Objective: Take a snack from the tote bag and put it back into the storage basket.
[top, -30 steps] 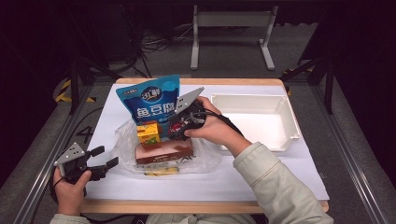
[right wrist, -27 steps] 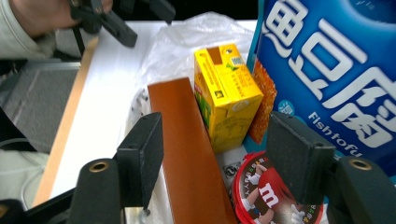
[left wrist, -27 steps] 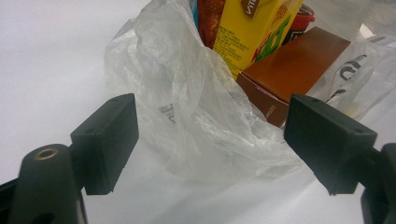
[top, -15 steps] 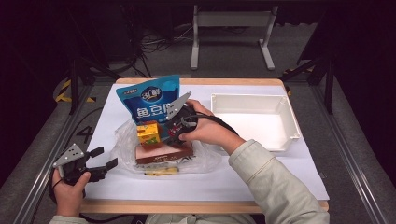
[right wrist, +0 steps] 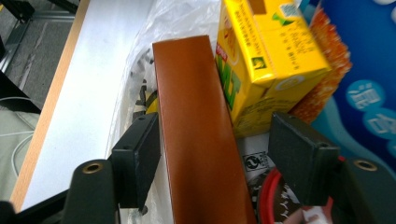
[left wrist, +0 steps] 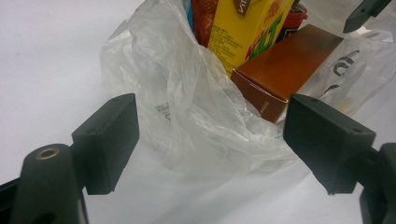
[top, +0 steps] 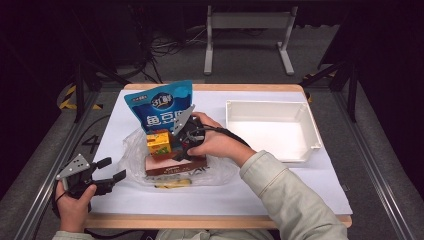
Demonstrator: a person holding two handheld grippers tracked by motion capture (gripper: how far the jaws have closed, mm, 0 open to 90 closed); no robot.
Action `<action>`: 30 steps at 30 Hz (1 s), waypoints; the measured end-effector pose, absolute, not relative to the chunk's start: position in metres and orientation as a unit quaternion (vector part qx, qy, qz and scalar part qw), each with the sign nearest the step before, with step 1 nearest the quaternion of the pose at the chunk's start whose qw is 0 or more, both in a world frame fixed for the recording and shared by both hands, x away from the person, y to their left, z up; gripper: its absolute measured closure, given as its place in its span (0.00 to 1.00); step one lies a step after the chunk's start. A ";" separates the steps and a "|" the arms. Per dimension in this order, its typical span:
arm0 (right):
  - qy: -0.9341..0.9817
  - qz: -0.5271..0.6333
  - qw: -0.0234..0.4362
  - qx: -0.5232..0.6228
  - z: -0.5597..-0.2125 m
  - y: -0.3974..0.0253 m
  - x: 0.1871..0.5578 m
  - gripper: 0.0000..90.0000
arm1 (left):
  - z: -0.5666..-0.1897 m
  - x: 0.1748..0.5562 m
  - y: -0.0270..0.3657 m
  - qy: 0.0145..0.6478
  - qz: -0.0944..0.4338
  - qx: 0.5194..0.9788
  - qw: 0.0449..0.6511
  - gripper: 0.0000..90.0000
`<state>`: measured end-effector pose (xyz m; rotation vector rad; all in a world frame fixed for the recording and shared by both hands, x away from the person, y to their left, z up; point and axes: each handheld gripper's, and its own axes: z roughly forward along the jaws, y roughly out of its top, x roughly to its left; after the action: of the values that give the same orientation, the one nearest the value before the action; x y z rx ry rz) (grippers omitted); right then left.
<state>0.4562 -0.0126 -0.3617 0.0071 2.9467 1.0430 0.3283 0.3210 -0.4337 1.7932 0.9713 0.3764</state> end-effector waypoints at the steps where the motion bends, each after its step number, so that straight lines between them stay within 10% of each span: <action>1: 0.944 0.331 0.008 0.001 -0.363 -0.012 0.456 0.39 | -0.434 0.328 0.321 0.403 0.156 0.744 0.509 0.21; 30: 0.965 0.261 0.011 -0.023 -0.384 0.004 0.452 0.38 | -0.433 0.329 0.321 0.399 0.161 0.745 0.511 0.21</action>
<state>0.4520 0.0038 -0.3840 -0.0708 3.0112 0.8155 0.3288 0.3213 -0.4331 1.7925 0.9601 0.3864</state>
